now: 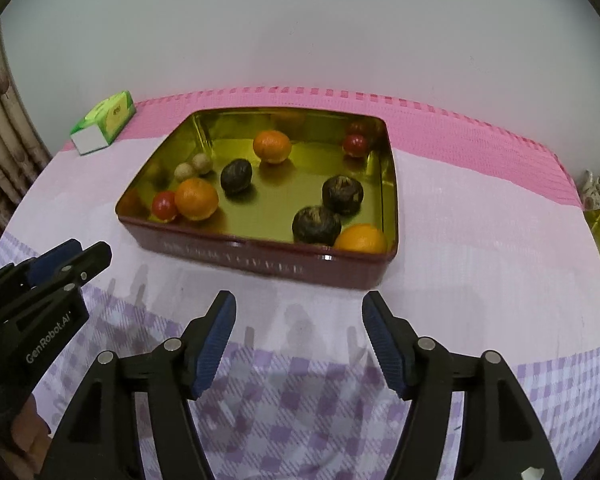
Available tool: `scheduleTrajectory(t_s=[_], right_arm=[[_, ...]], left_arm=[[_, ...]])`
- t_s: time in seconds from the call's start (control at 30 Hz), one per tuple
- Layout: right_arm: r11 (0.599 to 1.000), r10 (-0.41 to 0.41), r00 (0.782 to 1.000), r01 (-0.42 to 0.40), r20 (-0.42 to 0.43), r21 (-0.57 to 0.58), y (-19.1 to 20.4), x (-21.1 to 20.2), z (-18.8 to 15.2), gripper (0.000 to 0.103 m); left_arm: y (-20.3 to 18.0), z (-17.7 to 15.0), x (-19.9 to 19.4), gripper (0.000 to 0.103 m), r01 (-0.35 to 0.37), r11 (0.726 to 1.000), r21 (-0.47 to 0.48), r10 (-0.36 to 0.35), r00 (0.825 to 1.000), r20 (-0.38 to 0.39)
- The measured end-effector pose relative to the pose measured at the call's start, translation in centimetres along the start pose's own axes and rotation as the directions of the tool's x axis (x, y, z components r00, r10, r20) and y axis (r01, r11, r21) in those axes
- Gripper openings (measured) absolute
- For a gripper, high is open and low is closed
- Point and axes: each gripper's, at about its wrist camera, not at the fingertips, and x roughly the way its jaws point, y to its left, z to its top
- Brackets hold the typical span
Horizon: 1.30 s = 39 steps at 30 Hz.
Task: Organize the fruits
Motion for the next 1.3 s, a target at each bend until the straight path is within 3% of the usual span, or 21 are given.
scheduleTrajectory(t_s=[0.47,1.3], right_arm=[[0.999,-0.039,0.999,0.040,0.027,-0.013,0.3,-0.8,-1.2,0.063],[1.000,-0.031,0.999,0.031,0.018,-0.002,0.3,-1.0,-1.8,0.063]], left_arm=[[0.3,-2.0,-0.6,0.034,-0.013,1.000,0.016,0.013,1.000,-0.002],[-0.3,-2.4,-1.1,0.034,0.003,0.999,0.036,-0.003,1.000,-0.006]])
